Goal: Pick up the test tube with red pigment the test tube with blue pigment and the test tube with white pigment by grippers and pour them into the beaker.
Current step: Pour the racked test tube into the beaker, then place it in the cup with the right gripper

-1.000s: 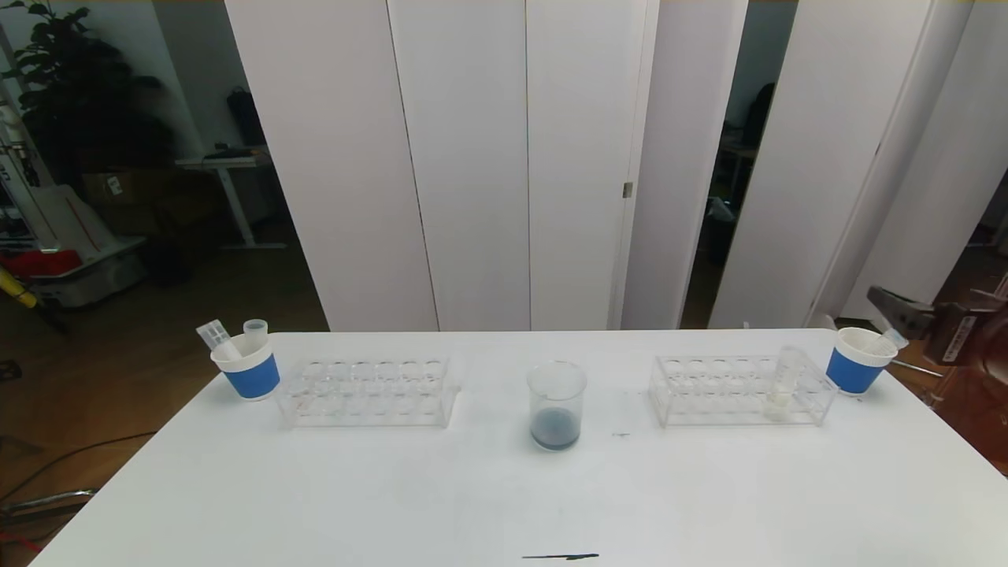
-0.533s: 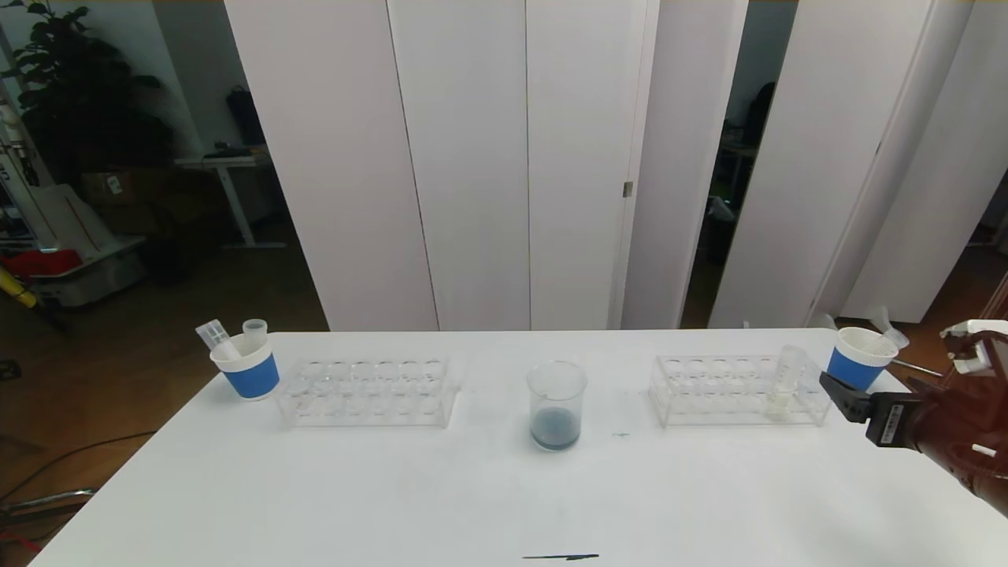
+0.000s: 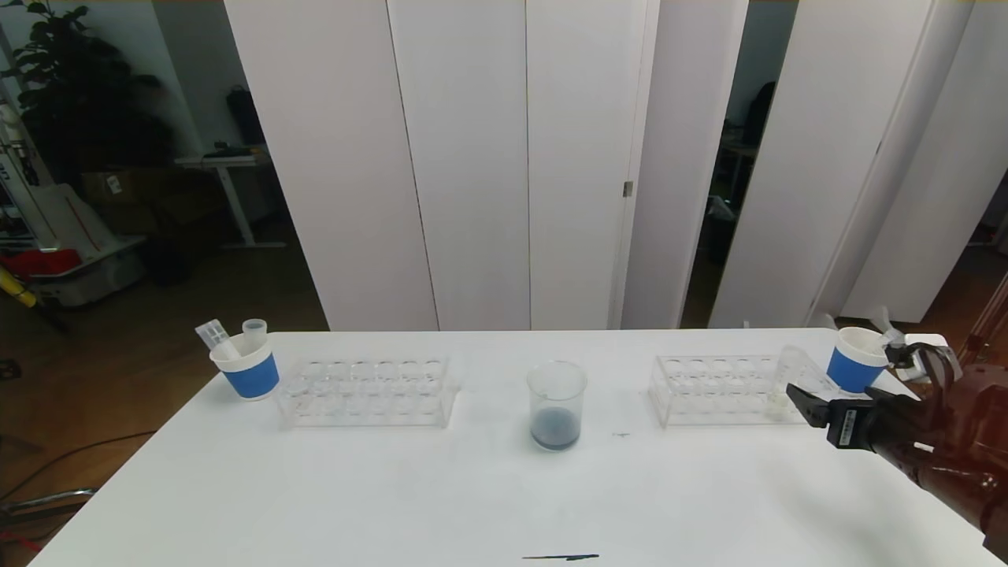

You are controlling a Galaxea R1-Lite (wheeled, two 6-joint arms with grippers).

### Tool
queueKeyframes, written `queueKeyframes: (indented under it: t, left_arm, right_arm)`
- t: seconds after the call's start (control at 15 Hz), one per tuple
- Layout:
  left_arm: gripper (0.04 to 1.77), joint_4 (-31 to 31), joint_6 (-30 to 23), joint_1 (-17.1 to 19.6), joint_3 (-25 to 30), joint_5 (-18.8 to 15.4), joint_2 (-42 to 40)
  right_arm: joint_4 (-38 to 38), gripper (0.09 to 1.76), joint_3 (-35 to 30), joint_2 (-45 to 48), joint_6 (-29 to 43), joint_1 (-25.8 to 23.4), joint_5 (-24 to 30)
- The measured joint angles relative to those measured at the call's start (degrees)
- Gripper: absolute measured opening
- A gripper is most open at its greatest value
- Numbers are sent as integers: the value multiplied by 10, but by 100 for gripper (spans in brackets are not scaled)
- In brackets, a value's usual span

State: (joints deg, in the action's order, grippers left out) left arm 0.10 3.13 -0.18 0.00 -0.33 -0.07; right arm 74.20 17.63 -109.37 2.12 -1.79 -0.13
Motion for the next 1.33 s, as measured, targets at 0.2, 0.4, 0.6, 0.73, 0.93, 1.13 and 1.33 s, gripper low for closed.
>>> queueKeyframes:
  t: [0.2, 0.4, 0.6, 0.73, 0.93, 1.13, 1.33]
  left_arm:
    - [175, 0, 0, 0, 0, 0, 0]
    - [175, 0, 0, 0, 0, 0, 0]
    - [175, 0, 0, 0, 0, 0, 0]
    - [175, 0, 0, 0, 0, 0, 0]
    - [175, 0, 0, 0, 0, 0, 0]
    - [175, 0, 0, 0, 0, 0, 0]
    - [175, 0, 0, 0, 0, 0, 0]
  right_arm:
    - [0, 175, 45, -33, -14, -3, 2]
    - [-3, 175, 78, -56, -32, -3, 30]
    - [-2, 175, 95, -73, -39, -2, 33]
    - [-1, 175, 105, -81, -40, -3, 35]
    - [0, 175, 114, -93, -51, -10, 61]
    - [0, 175, 123, -99, -51, -14, 64]
    - [0, 175, 137, -108, -51, -14, 64]
